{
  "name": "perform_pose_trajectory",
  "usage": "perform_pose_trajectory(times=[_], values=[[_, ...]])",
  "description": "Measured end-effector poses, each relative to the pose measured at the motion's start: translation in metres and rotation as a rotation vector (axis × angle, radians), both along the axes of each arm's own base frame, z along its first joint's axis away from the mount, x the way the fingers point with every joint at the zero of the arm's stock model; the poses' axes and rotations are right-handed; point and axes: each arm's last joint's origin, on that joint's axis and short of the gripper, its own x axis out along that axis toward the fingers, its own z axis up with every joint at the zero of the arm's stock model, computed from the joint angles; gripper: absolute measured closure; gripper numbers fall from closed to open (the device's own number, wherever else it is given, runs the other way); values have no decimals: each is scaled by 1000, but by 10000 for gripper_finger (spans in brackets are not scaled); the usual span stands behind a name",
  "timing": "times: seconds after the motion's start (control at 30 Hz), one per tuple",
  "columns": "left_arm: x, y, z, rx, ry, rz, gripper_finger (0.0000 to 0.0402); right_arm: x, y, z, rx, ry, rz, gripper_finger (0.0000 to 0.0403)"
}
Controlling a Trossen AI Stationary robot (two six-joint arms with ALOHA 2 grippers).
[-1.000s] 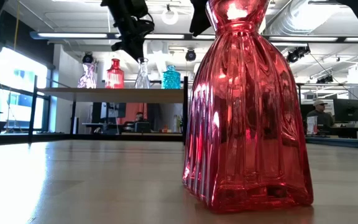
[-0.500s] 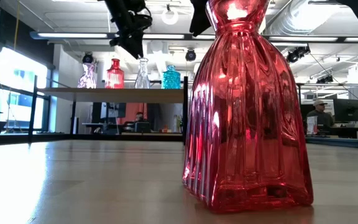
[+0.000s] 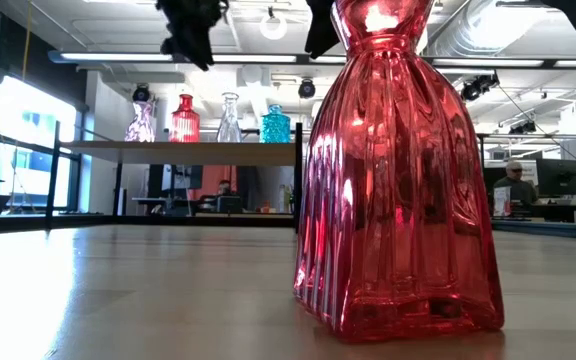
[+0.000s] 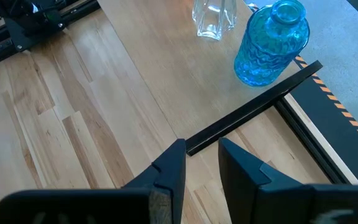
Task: Sort vases onto shelf
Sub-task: Put the bottom transparent vase on the shelf aligned with the other transparent vase
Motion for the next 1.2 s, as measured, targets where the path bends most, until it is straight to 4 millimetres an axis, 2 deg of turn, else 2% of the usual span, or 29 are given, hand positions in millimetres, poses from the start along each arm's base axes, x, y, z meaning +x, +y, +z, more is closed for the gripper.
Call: perform_pose_trajectory(times=[0.4,0.57,0.87,1.2], values=[[-35,-36,23,13,15,-33,298,0,0,0,0,0,0,327],[-41,-53,32,36,-7,-64,298,0,0,0,0,0,0,327],[-32,-89,40,37,-55,-178,298,4,-2,4,-100,-27,105,327],[-13,-120,40,-30,-87,-253,298,10,-4,9,-80,-119,39,327]])
